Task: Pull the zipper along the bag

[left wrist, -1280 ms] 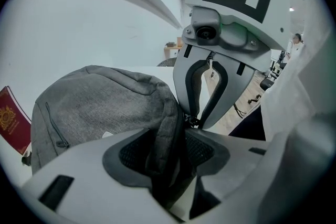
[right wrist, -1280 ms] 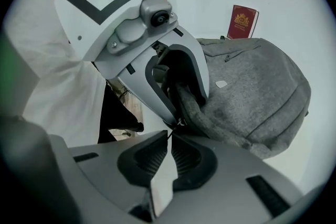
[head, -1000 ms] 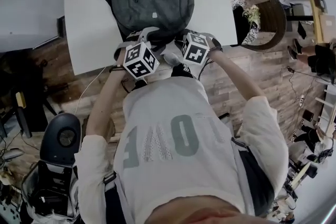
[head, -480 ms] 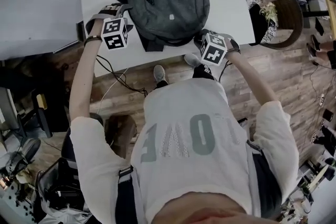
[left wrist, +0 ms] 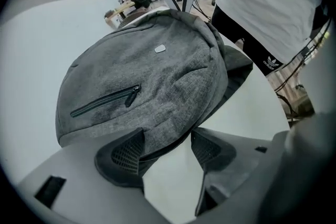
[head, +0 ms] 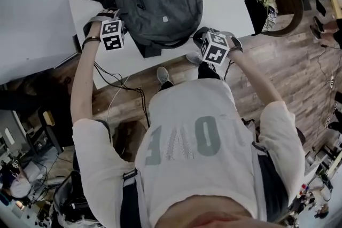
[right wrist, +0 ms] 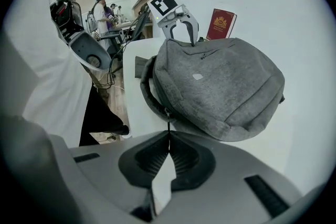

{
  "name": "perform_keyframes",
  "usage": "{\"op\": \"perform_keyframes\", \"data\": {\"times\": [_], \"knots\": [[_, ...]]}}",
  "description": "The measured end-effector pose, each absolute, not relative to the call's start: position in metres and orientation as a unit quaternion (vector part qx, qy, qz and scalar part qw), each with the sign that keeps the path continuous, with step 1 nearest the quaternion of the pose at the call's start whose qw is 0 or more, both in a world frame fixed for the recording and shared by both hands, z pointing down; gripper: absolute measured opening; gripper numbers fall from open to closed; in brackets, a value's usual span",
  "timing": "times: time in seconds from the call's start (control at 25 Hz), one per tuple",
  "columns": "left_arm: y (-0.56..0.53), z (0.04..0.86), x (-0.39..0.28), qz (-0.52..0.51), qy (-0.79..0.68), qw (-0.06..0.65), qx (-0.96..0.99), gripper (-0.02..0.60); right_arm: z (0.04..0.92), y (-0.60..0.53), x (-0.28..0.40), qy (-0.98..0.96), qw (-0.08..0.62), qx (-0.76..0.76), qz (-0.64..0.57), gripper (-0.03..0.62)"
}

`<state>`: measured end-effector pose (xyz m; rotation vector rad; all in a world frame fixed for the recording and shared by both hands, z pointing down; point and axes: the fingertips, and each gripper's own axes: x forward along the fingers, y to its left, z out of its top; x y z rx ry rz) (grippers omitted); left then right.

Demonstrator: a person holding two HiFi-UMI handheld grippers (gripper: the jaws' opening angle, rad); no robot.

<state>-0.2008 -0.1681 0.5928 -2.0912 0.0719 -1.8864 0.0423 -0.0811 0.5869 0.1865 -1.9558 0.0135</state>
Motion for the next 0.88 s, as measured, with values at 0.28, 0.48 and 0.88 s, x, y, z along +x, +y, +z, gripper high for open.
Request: {"op": "perform_keyframes", "data": {"times": [0.28,0.48,0.88], "knots": [[-0.148,0.594,-0.165,-0.650,0.037,0.137,-0.747,0.290,0.587,-0.117,0.087,-0.811,0.569,0.136,0.008,0.031],[-0.126,0.597,-0.122,-0.629,0.052,0.151,-0.761,0.250,0.586,-0.154,0.134,-0.789,0.587,0.181,0.009,0.031],[-0.097,0.591,-0.068,-0.611,0.074,0.106,-0.781,0.225,0.585,-0.230,0.159,-0.772,0.612,0.156,-0.072,0.031]]}}
